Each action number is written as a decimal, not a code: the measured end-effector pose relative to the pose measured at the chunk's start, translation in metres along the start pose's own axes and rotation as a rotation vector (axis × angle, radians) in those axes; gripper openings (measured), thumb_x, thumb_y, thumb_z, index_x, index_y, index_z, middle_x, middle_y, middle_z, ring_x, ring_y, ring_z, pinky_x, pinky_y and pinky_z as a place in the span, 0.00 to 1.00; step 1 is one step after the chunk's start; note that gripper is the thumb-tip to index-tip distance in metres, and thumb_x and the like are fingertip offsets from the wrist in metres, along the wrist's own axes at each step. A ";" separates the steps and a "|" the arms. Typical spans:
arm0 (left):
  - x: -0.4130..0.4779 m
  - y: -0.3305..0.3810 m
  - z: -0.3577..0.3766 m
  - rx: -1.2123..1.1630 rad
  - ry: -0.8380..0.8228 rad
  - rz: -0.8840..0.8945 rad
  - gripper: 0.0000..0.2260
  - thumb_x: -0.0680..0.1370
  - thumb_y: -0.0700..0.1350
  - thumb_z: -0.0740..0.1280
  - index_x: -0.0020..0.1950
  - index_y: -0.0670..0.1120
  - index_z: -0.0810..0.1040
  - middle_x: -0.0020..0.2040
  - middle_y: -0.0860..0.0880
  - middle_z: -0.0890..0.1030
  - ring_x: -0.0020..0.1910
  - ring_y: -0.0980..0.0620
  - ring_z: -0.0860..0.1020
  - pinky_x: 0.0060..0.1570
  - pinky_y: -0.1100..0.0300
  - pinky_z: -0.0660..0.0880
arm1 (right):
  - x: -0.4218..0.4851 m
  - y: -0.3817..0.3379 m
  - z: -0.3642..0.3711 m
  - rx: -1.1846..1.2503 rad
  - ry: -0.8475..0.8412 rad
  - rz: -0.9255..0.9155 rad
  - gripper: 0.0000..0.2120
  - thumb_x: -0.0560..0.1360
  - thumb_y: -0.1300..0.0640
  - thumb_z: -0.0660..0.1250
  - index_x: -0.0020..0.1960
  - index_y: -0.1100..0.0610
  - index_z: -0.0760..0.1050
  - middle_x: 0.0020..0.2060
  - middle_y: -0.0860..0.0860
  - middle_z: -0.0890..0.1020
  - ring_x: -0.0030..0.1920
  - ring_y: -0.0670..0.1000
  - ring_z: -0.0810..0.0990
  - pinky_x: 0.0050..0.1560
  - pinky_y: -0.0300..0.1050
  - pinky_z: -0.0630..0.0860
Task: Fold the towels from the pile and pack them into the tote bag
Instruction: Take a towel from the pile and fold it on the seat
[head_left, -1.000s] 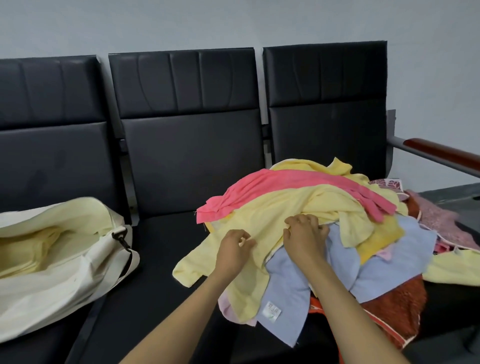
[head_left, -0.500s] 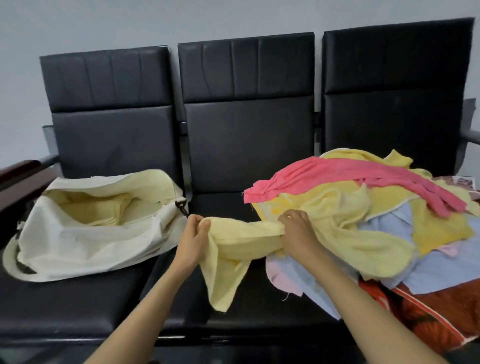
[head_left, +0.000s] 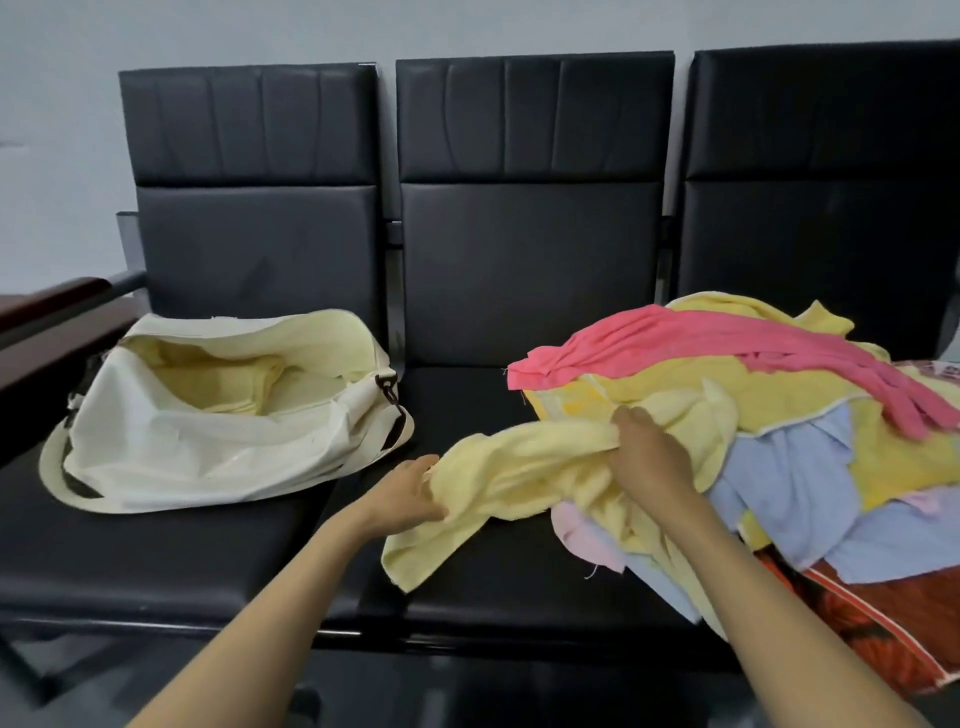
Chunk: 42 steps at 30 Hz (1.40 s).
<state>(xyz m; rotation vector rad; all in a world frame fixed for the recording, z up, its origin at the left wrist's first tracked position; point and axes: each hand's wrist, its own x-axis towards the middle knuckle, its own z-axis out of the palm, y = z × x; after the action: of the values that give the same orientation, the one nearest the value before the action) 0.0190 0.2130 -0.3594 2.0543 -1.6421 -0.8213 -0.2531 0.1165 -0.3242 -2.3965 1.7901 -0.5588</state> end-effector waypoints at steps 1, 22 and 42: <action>0.000 -0.003 0.002 0.034 -0.035 -0.017 0.36 0.72 0.49 0.72 0.76 0.50 0.60 0.71 0.50 0.65 0.70 0.49 0.65 0.65 0.57 0.66 | 0.004 0.009 -0.005 0.003 0.047 0.052 0.14 0.75 0.65 0.58 0.61 0.59 0.68 0.58 0.56 0.72 0.47 0.60 0.77 0.39 0.47 0.68; -0.009 0.030 0.025 -0.377 0.139 0.047 0.23 0.59 0.62 0.71 0.45 0.47 0.81 0.43 0.51 0.84 0.45 0.54 0.81 0.43 0.60 0.77 | -0.017 0.009 -0.028 0.468 -0.264 -0.064 0.15 0.71 0.71 0.53 0.53 0.58 0.68 0.44 0.54 0.75 0.45 0.56 0.75 0.41 0.47 0.71; -0.021 0.053 0.023 -0.270 -0.051 0.190 0.35 0.69 0.54 0.76 0.72 0.50 0.65 0.66 0.55 0.68 0.60 0.57 0.73 0.57 0.64 0.72 | 0.073 -0.049 -0.046 0.386 -0.073 -0.225 0.22 0.75 0.60 0.64 0.69 0.54 0.69 0.66 0.55 0.72 0.63 0.53 0.73 0.61 0.46 0.72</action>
<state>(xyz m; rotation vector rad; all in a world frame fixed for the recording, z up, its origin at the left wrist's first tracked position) -0.0384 0.2215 -0.3399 1.6803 -1.6230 -0.9750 -0.2068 0.0696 -0.2499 -2.3182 1.2528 -0.7504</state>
